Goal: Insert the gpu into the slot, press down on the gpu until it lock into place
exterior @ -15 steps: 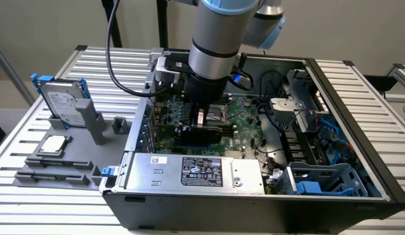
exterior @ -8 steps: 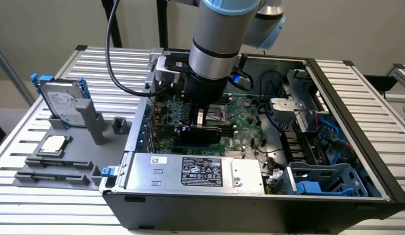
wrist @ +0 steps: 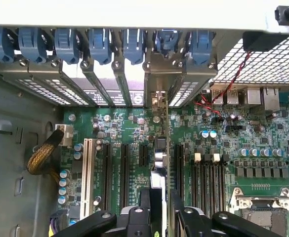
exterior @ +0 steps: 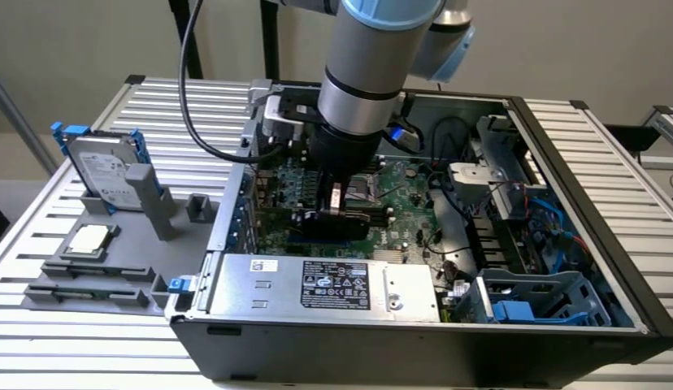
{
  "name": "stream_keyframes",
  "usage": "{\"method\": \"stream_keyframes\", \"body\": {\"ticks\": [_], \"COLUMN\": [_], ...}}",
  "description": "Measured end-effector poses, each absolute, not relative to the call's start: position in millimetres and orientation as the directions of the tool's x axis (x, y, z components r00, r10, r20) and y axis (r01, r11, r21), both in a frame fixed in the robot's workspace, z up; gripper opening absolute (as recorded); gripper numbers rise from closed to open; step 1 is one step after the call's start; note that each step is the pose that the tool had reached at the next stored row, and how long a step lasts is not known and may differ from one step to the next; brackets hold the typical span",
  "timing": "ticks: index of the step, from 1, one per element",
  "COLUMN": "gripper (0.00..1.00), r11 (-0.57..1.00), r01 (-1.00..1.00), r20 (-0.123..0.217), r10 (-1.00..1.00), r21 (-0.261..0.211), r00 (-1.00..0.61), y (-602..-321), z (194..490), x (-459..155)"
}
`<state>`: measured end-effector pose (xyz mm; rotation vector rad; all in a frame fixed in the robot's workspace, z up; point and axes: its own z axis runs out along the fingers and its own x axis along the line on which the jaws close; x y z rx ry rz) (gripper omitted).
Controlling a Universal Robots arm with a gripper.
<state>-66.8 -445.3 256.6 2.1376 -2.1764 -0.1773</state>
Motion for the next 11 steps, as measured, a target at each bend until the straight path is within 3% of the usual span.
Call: {"method": "stream_keyframes", "body": {"ticks": [11], "gripper": [0.27], "r11": [0.017], "r01": [-0.989], "r20": [-0.02], "r10": [-1.0], "r21": [0.148], "r00": [-0.02], "y": [-445.4], "z": [248.5], "x": [-66.6]}}
